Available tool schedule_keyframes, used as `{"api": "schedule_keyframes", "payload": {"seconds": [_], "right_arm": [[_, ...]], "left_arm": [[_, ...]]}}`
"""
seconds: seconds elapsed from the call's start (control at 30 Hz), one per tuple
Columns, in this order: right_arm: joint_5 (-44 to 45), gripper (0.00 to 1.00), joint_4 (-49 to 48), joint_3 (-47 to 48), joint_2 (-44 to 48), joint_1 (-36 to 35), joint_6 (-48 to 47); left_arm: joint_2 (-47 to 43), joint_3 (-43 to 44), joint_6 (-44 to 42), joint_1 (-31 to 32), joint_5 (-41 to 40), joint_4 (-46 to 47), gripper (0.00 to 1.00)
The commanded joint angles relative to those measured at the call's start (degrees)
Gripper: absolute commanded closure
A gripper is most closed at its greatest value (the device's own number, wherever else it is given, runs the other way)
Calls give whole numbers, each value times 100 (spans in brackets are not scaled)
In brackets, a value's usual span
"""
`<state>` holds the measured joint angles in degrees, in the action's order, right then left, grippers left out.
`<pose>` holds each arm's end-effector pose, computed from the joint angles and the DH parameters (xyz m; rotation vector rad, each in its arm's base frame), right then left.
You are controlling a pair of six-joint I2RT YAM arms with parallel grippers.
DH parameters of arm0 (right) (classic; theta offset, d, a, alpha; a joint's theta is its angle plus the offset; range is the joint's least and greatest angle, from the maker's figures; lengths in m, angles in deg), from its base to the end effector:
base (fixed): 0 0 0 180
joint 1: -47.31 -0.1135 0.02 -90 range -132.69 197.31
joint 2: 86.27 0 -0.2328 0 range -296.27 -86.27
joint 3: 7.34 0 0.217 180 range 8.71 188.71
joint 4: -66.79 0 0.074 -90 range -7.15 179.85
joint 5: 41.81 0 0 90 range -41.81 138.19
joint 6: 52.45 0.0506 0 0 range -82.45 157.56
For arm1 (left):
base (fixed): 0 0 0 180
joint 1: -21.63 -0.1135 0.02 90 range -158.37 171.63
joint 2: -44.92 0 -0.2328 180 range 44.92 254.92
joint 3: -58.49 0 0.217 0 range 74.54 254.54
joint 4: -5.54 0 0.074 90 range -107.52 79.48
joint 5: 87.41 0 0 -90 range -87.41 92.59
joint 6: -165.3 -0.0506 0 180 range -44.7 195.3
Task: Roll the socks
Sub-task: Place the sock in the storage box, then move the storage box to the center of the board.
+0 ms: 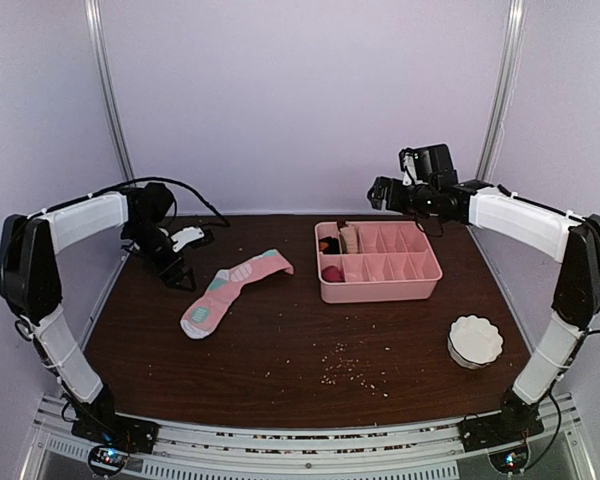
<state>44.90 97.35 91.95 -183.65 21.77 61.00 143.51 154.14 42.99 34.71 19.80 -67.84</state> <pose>0.3381 0.1648 0.2919 -0.0748 2.1210 0.5773 0.2892 -0.0826 0.2137 1.1412 2.5955 -0.3662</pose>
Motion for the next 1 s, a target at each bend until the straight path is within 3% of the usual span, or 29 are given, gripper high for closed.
{"api": "schedule_keyframes", "payload": {"seconds": [0.0, 0.23, 0.3, 0.4, 0.77, 0.97], "right_arm": [[530, 5, 728, 642, -808, -169, 44], [762, 67, 2431, 3397, -2841, -145, 41], [746, 76, 2679, 4132, -3408, -138, 13], [598, 78, 2702, 4594, -3799, -116, 48], [226, 79, 2195, 4552, -4157, -50, 121], [-22, 79, 2397, 4727, -4468, 11, 389]], "left_arm": [[704, 552, -157, 202, -238, -161, 27], [983, 202, -258, 204, -610, 120, 29], [957, -19, -309, 194, -681, 162, 30], [882, -188, -337, 194, -676, 199, 30], [829, -298, -316, 195, -500, 292, 31], [842, -481, -378, 195, -648, 349, 31]]}}
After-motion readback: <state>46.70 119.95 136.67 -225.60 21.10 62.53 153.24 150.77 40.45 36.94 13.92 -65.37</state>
